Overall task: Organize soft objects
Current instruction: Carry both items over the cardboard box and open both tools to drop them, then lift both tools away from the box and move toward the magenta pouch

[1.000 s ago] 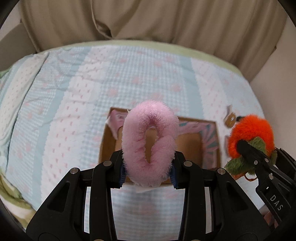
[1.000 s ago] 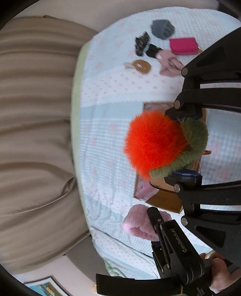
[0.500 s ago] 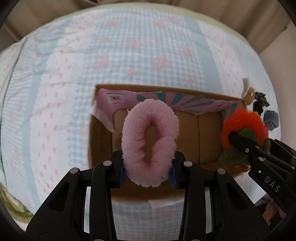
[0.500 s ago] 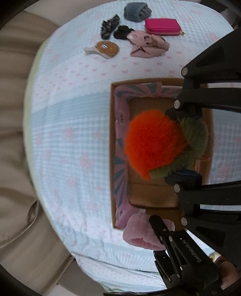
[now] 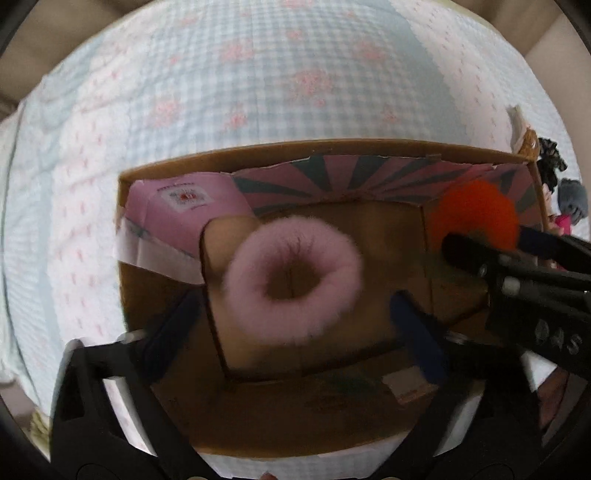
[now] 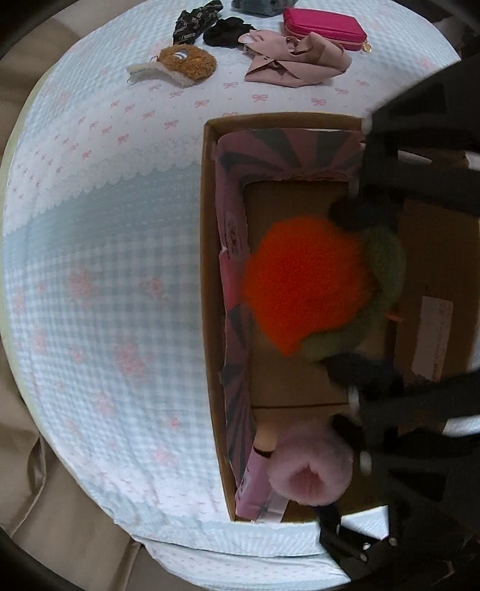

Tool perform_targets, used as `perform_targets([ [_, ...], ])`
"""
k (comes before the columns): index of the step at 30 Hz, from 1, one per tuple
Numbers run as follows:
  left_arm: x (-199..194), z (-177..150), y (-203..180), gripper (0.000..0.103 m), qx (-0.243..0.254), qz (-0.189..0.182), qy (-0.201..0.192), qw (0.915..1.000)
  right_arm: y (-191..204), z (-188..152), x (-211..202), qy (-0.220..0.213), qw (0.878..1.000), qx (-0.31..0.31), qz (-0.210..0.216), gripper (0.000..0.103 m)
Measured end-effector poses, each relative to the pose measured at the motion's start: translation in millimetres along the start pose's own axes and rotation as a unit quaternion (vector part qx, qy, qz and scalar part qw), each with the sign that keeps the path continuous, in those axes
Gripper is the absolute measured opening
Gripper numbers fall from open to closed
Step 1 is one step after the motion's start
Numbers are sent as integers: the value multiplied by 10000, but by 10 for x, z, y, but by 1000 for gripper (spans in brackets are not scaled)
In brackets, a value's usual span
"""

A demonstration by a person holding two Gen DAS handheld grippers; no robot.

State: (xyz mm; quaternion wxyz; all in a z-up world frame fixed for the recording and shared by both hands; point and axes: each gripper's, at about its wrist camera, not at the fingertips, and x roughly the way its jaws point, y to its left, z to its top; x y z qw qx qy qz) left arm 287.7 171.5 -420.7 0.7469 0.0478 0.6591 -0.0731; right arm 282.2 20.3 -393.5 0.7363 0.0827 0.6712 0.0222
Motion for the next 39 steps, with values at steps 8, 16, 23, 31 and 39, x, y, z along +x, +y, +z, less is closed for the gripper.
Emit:
perform_targets([
  [8, -112, 21, 16, 103, 78, -106, -69, 9999, -88, -24, -3, -38, 9999, 76, 59, 103],
  [16, -385, -67, 69, 103, -46, -174, -294, 9994, -44, -107, -256, -276, 9996, -7, 76, 103],
  [23, -801, -296, 120, 103, -141, -204, -617, 9978, 107, -237, -606, -552, 9984, -141, 70, 103],
  [31, -1388, -621, 172, 103, -323, -188, -1097, 9933, 223, -499, -1211, -1095, 9932, -390, 33, 103],
  [39, -2010, -874, 56, 103, -588, -271, -1661, 9840, 221, -872, -2085, -2050, 9771, -563, -97, 103],
])
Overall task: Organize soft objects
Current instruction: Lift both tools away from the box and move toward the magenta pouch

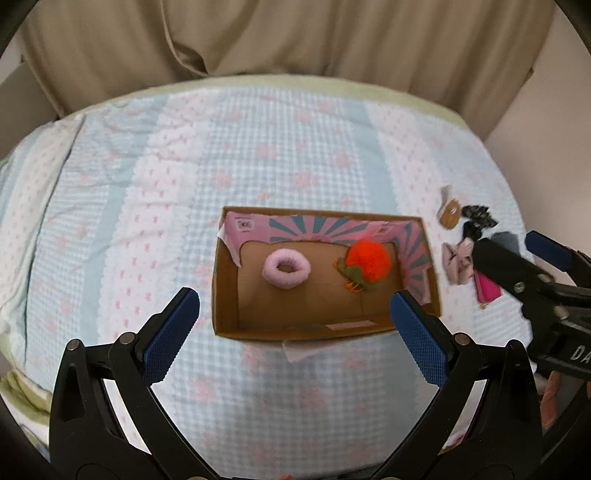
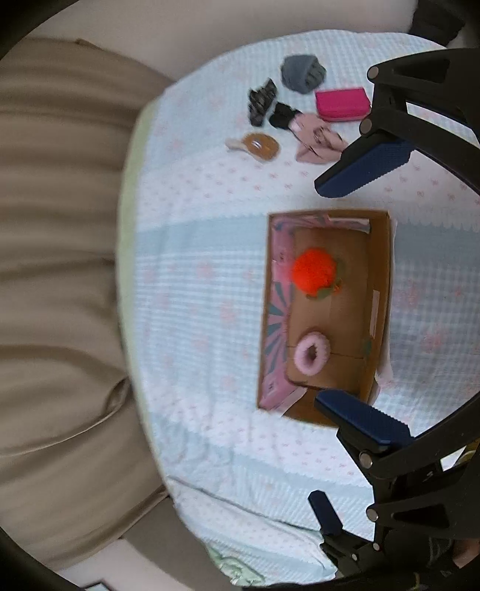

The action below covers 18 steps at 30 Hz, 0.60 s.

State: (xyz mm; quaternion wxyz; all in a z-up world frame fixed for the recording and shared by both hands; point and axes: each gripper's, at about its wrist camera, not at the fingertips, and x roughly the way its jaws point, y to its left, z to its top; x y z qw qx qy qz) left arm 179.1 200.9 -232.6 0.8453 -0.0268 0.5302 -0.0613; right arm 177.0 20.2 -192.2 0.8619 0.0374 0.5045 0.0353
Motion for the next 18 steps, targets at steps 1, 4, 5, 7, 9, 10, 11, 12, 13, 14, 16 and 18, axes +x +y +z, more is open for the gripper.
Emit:
perform_targets([
  [1, -117, -24, -28, 103, -16, -2, -65, 10000, -19, -14, -122, -132, 9999, 2, -29, 103],
  [4, -394, -81, -127, 103, 21, 31, -237, 9997, -136, -60, -452, -380, 9992, 47, -103, 103],
  [5, -456, -87, -162, 103, 45, 29, -289, 9996, -177, -78, -526, -418, 9990, 56, -140, 103],
  [7, -605, -101, -268, 103, 115, 23, -419, 9991, -301, -127, -705, -540, 9981, 83, -296, 103],
  [9, -693, -112, -354, 103, 142, 5, -488, 9987, -460, -168, -851, -651, 9969, 149, -405, 103],
  [10, -744, -120, -422, 103, 142, -4, -535, 9985, -560, -194, -924, -703, 9963, 205, -444, 103],
  [11, -790, -127, -489, 103, 140, -16, -584, 9982, -664, -225, -992, -753, 9956, 265, -487, 103],
  [12, -826, -135, -558, 103, 137, -27, -632, 9979, -764, -246, -1045, -791, 9949, 312, -538, 103],
  [13, -858, -142, -642, 103, 132, -28, -686, 9975, -884, -275, -1106, -825, 9942, 347, -600, 103],
  [14, -885, -151, -732, 103, 135, -32, -735, 9972, -995, -302, -1157, -858, 9936, 363, -645, 103],
  [16, -927, -175, -952, 103, 171, -28, -816, 9965, -1240, -361, -1244, -945, 9922, 388, -708, 103],
  [18, -946, -201, -1155, 103, 196, 21, -871, 9960, -1494, -402, -1303, -979, 9918, 390, -728, 103],
])
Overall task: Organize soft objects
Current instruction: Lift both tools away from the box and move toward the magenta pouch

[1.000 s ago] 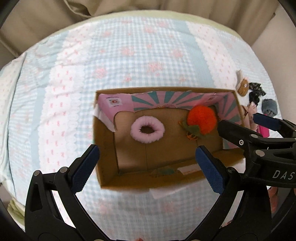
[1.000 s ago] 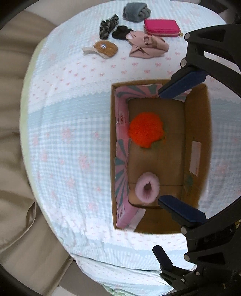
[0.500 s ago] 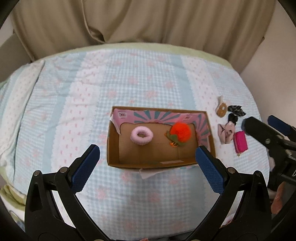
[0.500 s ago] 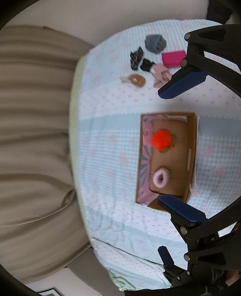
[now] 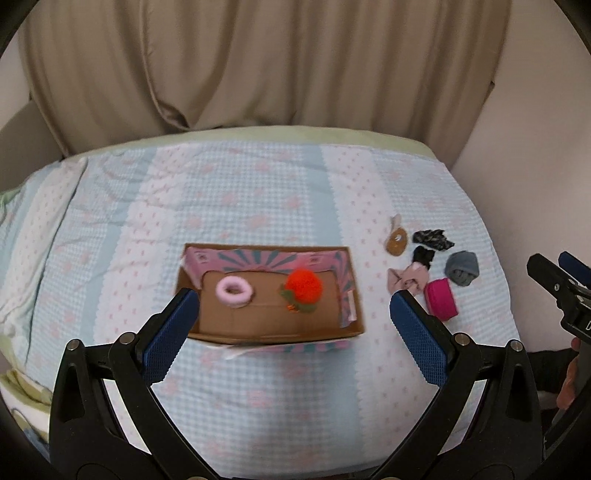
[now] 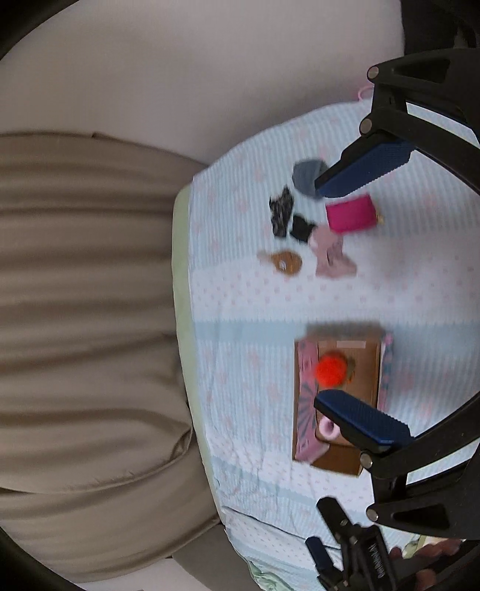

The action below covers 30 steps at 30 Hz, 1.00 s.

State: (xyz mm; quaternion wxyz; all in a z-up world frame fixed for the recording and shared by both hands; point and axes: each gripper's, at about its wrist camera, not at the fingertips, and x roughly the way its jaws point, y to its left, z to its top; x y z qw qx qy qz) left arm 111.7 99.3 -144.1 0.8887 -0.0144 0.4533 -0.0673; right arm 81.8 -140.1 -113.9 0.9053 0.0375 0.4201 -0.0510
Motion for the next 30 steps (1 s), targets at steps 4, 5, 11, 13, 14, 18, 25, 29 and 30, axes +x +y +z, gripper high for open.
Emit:
perform_targets([
  [4, 5, -15, -522, 103, -146, 64, -33, 9999, -559, -26, 27, -29, 10000, -43, 66, 103],
  [5, 20, -21, -661, 103, -189, 72, -17, 9998, -706, -27, 47, -2, 9999, -53, 94, 103],
  [11, 222, -117, -1524, 103, -348, 187, 7, 9992, -1583, -4, 285, 104, 9996, -193, 184, 103],
  [13, 358, -162, -1797, 103, -425, 141, 127, 9989, -1807, 13, 396, 171, 9993, -249, 209, 103],
  [14, 417, -184, -1904, 103, -434, 129, 171, 9988, -1902, 17, 443, 202, 9992, -271, 211, 103],
  [18, 741, -301, -2325, 103, -455, 55, 436, 9980, -2258, 18, 754, 363, 9983, -371, 282, 103],
  [25, 1535, -574, -2925, 103, -510, -137, 1028, 9933, -2590, -64, 1340, 758, 9956, -292, 458, 103],
  [29, 2037, -728, -3153, 103, -600, -199, 1354, 9888, -2716, -120, 1767, 1107, 9919, -57, 617, 103],
  [30, 2152, -764, -3192, 103, -633, -204, 1421, 9876, -2741, -144, 1899, 1209, 9906, 14, 643, 103],
])
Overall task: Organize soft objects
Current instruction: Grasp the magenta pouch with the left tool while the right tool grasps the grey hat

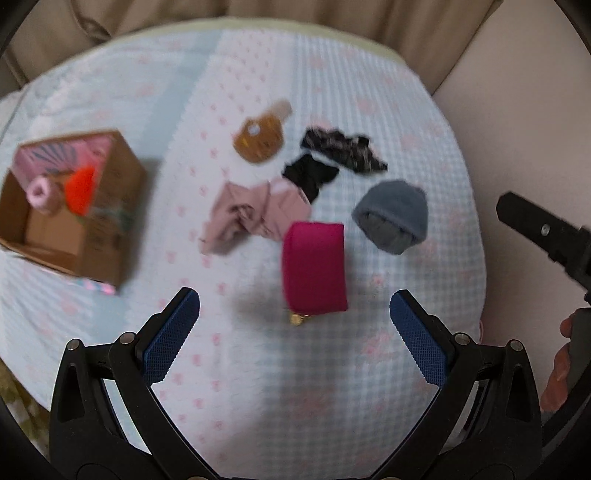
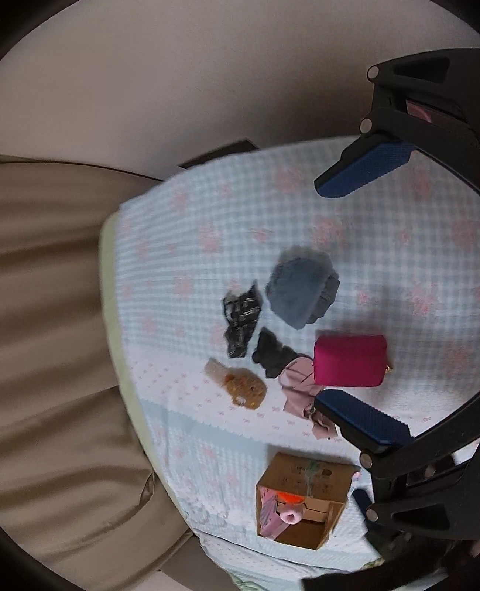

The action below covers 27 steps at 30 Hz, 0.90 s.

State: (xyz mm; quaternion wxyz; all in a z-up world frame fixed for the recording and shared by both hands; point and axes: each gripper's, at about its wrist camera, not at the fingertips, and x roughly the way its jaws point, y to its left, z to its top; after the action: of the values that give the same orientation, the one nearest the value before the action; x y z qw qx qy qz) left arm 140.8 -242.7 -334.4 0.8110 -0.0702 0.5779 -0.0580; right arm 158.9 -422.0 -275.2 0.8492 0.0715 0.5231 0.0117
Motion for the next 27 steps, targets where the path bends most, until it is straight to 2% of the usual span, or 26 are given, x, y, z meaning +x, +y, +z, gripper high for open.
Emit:
perform_targets([
  [5, 591, 4, -85, 102, -232, 3, 398, 9989, -142, 29, 486, 408, 9985, 336, 148, 103],
  [15, 1355, 61, -176, 101, -343, 248, 756, 9962, -306, 96, 1389, 1101, 9869, 1114, 386, 103],
  [24, 1700, -8, -262, 79, -315, 332, 996, 9940, -380, 112, 1815, 1423, 9765, 1543, 492, 102],
  [26, 1733, -12, -268, 72, -291, 371, 1004, 9938, -370, 101, 1864, 1511, 9741, 1604, 517, 94],
  [27, 1750, -11, -268, 70, -283, 396, 1015, 9936, -366, 94, 1889, 1557, 9727, 1629, 557, 85],
])
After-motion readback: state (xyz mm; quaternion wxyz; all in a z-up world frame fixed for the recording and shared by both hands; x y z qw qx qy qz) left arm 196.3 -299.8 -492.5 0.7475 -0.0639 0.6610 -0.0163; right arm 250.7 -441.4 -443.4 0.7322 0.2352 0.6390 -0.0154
